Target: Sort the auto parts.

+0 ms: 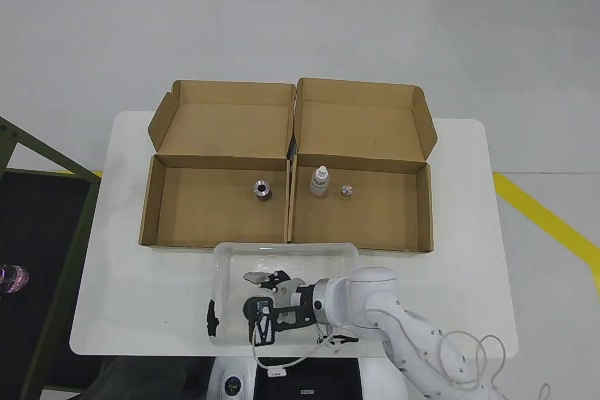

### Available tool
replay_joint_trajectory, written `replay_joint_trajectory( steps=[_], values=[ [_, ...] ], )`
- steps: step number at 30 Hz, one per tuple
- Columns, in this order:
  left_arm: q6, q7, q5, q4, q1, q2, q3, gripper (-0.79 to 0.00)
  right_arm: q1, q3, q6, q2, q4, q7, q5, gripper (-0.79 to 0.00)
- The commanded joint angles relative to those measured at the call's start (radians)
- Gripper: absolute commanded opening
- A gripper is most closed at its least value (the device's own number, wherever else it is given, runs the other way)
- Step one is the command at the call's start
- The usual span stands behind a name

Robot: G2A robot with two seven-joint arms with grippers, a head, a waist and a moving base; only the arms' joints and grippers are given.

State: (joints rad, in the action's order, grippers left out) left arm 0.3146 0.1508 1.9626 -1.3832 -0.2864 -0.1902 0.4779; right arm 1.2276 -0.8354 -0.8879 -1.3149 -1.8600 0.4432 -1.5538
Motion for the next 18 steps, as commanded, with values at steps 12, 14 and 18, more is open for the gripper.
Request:
replay_joint_trajectory(
  steps=[12, 14, 18],
  values=[
    [0.000, 0.000, 0.000, 0.000, 0.000, 0.000, 0.000, 0.000, -0.031, 0.054, 0.011, -0.001, 0.060, -0.009, -0.007, -0.188],
    [0.000, 0.000, 0.000, 0.000, 0.000, 0.000, 0.000, 0.000, -0.037, 0.064, 0.015, -0.002, 0.074, -0.010, -0.008, -0.182],
    [0.000, 0.000, 0.000, 0.000, 0.000, 0.000, 0.000, 0.000, -0.050, 0.076, 0.027, -0.004, 0.105, -0.012, -0.010, -0.185]
  ],
)
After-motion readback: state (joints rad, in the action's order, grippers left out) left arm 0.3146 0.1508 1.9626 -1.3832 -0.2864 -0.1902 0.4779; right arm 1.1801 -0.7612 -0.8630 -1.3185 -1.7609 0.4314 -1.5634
